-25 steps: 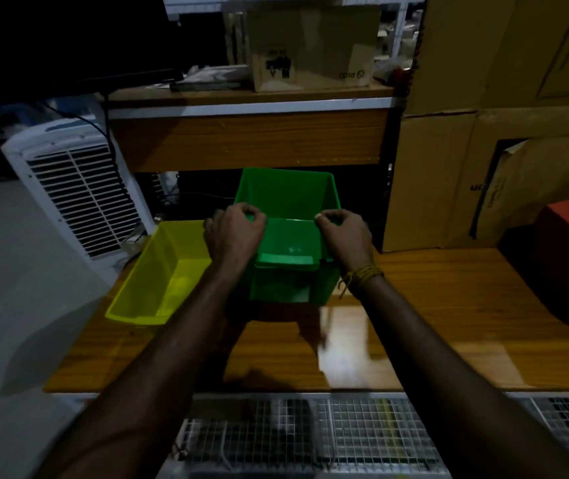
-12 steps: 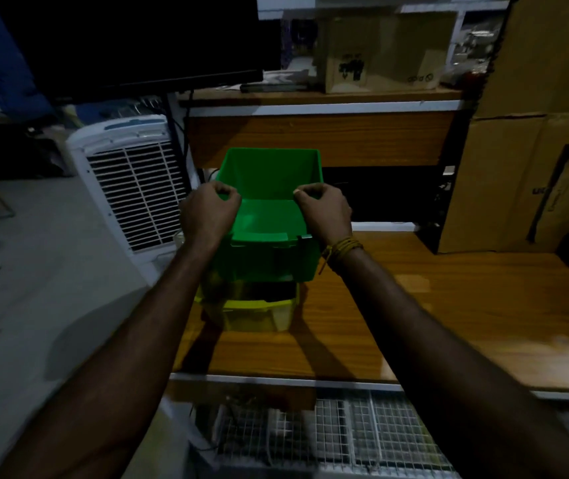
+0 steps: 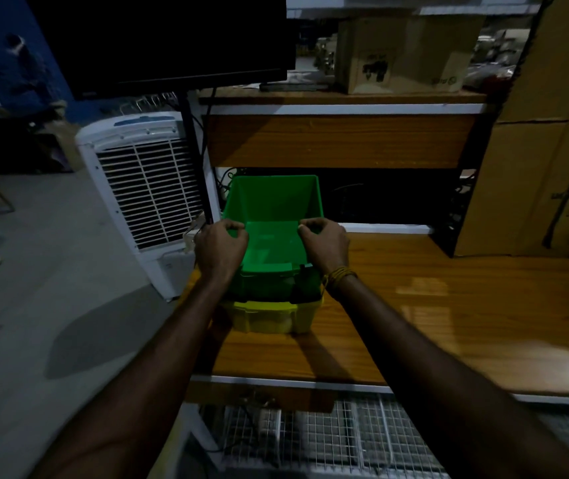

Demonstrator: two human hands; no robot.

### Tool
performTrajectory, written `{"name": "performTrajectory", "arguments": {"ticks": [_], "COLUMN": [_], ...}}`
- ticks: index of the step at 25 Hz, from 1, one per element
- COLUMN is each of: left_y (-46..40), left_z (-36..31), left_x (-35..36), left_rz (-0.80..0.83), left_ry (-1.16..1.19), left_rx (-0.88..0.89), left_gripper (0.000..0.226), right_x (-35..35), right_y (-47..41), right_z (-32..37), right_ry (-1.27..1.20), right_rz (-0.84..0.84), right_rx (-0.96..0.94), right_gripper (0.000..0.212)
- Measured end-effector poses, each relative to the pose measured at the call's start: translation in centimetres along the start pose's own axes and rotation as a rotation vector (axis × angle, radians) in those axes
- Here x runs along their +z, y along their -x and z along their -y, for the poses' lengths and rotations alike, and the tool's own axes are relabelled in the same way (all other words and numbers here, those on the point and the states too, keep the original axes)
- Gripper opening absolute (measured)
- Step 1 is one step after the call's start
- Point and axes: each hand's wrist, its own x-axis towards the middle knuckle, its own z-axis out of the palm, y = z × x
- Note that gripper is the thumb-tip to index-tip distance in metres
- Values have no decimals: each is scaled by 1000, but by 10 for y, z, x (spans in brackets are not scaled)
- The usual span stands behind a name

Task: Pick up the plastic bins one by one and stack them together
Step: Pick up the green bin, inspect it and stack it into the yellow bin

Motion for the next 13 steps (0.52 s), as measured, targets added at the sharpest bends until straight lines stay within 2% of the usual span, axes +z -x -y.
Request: {"name": "performTrajectory", "arguments": {"ticks": [4,8,13], "left_y": [3,5,9], "left_z": [17,33,52], "left_x": [13,30,49], "left_rz": [1,29,94], "left_ry": [-16,-19,-41], "left_rx": [-19,-64,-103], "left_gripper": [18,19,19], "right_x": [18,17,25], "right_y": [0,4,6], "right_z": [-26,-37,-65], "right_ry": [36,41,60], "right_rz": [39,76,104], "right_rx": [29,51,66], "right_gripper": [45,30,28]}}
